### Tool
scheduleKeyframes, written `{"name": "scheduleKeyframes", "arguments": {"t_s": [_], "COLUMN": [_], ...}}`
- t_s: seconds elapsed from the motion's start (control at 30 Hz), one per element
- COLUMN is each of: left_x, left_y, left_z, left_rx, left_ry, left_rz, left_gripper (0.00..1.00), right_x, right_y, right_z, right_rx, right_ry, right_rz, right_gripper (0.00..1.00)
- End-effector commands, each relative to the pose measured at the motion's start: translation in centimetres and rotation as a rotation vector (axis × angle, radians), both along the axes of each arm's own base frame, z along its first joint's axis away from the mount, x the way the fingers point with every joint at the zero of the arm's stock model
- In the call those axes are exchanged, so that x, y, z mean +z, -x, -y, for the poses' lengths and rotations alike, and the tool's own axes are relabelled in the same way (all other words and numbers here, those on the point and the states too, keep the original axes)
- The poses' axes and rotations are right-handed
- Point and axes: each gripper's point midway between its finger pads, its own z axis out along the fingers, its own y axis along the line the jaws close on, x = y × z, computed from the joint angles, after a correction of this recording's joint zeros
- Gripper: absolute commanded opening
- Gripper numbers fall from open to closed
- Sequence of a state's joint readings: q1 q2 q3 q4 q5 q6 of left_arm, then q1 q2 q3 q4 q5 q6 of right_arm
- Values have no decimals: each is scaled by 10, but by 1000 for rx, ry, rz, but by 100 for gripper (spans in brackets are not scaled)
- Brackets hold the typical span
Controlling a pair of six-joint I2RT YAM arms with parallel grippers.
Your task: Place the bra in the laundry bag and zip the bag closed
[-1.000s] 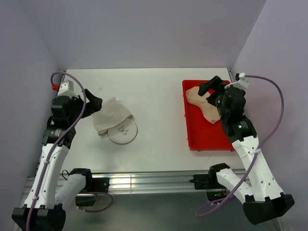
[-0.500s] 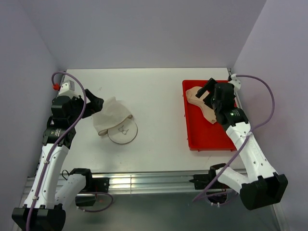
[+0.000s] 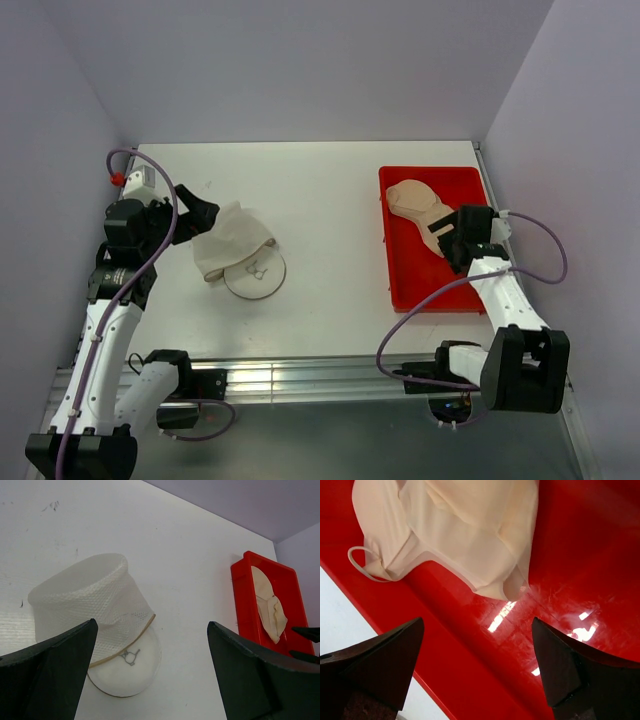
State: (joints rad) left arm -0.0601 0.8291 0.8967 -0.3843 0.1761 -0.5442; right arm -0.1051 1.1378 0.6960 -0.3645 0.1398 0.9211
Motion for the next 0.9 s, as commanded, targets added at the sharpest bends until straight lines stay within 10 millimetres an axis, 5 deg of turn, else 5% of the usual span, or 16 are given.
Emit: {"name": "scheduleKeyframes", "arguments": {"t_s": [0.0, 0.47, 0.87], "left_x": [17, 17, 14], "left_y": [1, 1, 0], "left_z": [3, 7, 8], "left_rx": [-17, -37, -41], "left_ry": [22, 31, 33], "left_rz": [68, 65, 56], "left_gripper": [99, 99, 99], "right_x": [9, -31, -57], "right_y": [-18, -22, -29], "right_z": [13, 33, 22], "right_rx": [-112, -252, -259], "right_ry": [-47, -140, -239], "right_rz": [97, 84, 65], "right_gripper": [95, 93, 83]}}
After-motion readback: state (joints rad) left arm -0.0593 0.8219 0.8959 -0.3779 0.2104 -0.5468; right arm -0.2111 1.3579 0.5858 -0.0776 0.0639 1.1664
